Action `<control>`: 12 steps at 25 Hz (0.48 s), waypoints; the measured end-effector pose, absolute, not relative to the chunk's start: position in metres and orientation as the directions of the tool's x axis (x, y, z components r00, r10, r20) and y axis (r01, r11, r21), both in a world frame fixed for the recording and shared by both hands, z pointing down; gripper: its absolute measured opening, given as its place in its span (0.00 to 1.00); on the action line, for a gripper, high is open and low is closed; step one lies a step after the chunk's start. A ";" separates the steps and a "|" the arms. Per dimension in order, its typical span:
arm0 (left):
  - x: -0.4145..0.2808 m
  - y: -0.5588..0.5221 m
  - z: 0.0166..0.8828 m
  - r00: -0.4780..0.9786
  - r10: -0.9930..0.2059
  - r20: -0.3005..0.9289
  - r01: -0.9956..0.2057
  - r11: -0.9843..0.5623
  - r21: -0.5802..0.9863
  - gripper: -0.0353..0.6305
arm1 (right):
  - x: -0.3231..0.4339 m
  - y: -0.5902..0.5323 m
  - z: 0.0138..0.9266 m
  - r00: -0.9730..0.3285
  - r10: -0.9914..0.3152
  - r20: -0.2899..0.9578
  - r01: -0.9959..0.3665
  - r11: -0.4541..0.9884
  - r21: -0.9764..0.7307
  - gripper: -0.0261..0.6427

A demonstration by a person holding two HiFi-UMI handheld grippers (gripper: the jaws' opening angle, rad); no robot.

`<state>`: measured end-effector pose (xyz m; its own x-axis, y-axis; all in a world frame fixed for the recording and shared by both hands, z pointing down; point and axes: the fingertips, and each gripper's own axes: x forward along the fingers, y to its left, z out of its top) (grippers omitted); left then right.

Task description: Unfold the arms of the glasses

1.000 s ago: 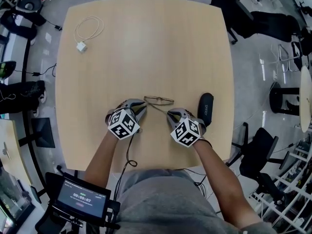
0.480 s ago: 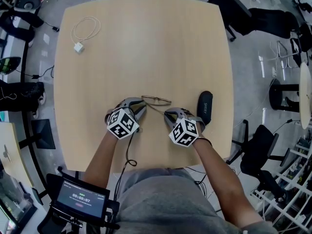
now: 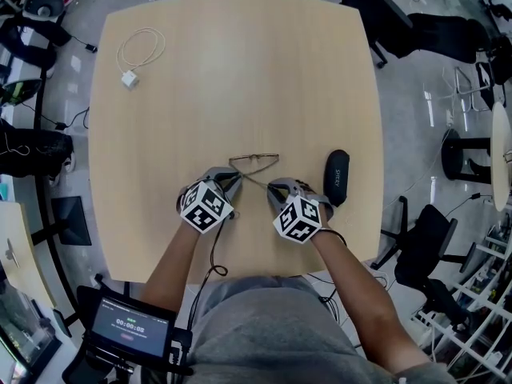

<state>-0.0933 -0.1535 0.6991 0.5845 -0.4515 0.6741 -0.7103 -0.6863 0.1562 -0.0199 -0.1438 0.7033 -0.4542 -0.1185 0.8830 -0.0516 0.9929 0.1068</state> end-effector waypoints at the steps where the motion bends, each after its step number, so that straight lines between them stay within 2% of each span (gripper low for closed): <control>1: -0.091 -0.152 0.699 0.584 -0.453 0.673 -0.719 -0.674 0.170 0.09 | -0.021 -0.142 0.703 -0.456 -0.118 0.882 -0.054 0.993 0.105 0.08; 12: -0.069 -0.142 0.702 0.608 -0.447 0.656 -0.754 -0.586 0.298 0.09 | -0.031 -0.114 0.710 -0.460 -0.088 0.883 -0.036 0.996 0.080 0.08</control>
<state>-0.0688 -0.1423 0.7020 0.6076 -0.4474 0.6563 -0.7536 -0.5857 0.2984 -0.0310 -0.1143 0.7099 -0.4604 -0.0877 0.8834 -0.0361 0.9961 0.0800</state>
